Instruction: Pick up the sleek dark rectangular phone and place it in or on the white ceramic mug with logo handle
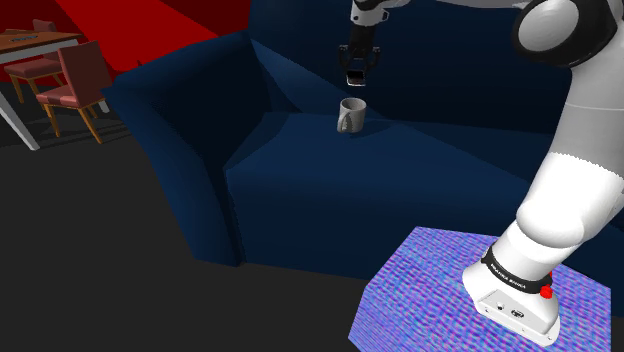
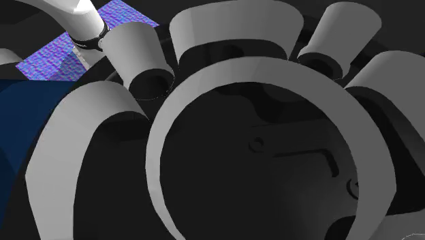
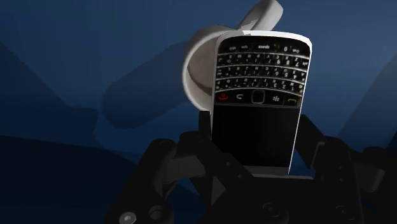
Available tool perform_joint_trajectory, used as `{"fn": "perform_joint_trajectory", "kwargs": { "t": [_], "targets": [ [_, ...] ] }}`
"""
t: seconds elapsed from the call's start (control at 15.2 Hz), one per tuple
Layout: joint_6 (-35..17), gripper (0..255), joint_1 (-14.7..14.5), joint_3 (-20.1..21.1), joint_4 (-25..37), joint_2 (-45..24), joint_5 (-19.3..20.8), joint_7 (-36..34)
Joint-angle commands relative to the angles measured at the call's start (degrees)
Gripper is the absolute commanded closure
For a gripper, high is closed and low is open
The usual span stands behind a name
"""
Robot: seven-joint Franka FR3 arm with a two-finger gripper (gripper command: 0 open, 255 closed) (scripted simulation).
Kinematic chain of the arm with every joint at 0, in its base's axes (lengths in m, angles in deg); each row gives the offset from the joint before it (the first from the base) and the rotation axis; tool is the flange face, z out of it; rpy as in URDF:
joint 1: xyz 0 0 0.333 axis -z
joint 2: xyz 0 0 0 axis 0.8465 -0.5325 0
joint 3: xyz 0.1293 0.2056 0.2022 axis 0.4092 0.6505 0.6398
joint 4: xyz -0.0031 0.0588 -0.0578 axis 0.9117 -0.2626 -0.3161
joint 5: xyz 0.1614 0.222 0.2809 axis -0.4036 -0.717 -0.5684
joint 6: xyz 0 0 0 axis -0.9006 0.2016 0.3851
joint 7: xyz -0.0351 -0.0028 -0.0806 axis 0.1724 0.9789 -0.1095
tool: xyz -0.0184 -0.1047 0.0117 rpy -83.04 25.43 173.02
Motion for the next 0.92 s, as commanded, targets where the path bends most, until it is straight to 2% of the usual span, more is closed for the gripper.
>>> {"fn": "perform_joint_trajectory", "kwargs": {
  "t": [0.0,0.59,0.86],
  "targets": [
    [-1.5,255,0.0,0.0,-1.3,-0.1,0.0,0.0],
    [-8.9,255,0.2,-0.1,-8.9,0.1,0.1,-0.3],
    [-8.9,255,0.2,-0.1,-8.9,0.1,0.1,-0.3]
  ]
}}
